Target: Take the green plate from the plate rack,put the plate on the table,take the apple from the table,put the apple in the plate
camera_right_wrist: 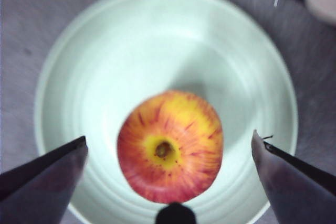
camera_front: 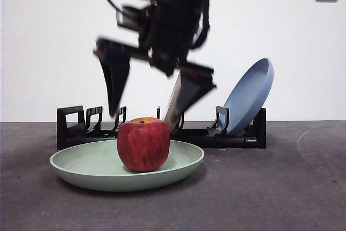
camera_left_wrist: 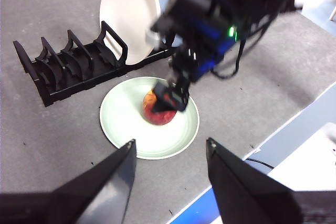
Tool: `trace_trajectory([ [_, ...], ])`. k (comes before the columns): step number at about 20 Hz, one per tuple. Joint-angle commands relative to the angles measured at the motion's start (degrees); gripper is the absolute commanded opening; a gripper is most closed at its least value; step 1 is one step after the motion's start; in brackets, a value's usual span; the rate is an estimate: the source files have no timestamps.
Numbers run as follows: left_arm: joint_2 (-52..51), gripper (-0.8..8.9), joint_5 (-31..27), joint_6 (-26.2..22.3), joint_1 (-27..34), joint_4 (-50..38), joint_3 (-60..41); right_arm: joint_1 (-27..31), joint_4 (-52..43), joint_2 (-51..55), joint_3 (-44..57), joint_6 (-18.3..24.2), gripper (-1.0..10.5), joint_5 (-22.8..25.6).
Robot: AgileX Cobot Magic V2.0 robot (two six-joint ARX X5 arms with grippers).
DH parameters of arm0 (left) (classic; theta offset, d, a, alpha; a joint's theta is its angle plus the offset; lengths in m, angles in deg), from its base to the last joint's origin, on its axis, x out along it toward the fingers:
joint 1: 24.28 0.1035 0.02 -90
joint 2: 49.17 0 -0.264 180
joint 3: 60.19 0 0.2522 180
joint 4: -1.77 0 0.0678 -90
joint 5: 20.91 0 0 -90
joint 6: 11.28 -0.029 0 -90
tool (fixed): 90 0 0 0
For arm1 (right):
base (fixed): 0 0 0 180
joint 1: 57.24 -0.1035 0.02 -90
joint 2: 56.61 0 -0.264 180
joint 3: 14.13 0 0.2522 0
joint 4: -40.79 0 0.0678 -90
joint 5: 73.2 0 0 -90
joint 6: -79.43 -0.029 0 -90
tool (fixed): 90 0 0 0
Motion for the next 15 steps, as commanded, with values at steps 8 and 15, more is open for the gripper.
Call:
trace_trajectory([
  [8, 0.3, 2.23, -0.2, 1.0, -0.1, -1.0, -0.2, -0.1, 16.6, 1.2, -18.6, 5.2, 5.4, -0.2],
  [15, 1.9, 2.21, -0.2, -0.5, -0.2, -10.6, -0.2, -0.1, 22.3, 11.1, -22.2, 6.8, 5.4, -0.2],
])
